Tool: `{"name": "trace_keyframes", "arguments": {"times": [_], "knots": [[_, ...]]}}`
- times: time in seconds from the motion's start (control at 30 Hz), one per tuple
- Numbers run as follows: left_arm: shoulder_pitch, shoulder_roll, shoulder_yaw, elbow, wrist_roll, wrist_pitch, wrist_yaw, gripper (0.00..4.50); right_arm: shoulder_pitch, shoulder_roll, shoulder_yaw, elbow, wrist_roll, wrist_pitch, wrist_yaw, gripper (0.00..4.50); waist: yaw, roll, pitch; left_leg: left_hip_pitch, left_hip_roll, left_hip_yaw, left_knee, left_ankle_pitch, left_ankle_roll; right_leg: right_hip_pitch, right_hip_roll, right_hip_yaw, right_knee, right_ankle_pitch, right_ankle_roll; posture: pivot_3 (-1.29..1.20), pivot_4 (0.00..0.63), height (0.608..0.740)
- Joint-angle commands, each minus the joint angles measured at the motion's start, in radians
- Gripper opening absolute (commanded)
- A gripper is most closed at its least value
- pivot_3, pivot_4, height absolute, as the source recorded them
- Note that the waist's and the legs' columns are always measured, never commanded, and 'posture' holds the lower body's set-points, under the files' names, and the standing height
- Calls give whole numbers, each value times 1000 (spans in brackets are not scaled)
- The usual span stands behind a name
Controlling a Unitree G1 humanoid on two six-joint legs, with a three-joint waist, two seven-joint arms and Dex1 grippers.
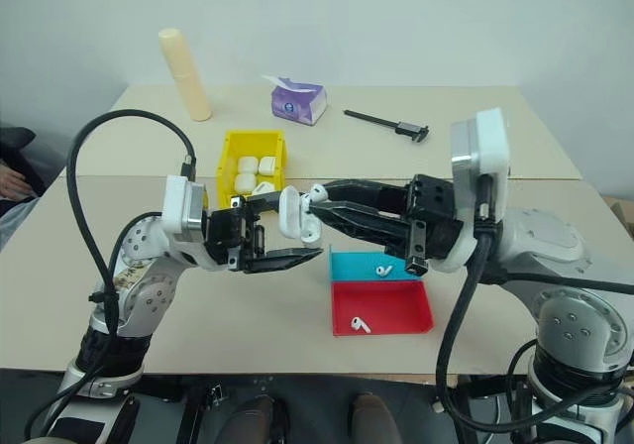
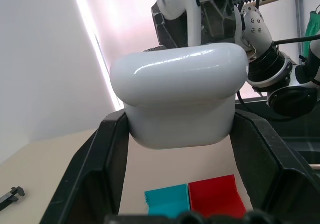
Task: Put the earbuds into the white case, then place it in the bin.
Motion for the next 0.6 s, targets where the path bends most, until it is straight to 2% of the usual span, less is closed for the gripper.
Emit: {"name": "trace_keyframes", "arguments": {"times": [0.03,0.6], "knots": [[-15,-3,2,-14,16,-17,14,2767,-8,-18,25,-4,-14,-53,18,1269,0,0,0,0,0,0,0,0,0,0,0,0,0,0,0,0,150,740],[-27,-21,11,-13,30,-24,34,2767,44,-43,119,18,-153,-157,78,1269,1,0,0,0,0,0,0,0,0,0,0,0,0,0,0,0,150,740]]}}
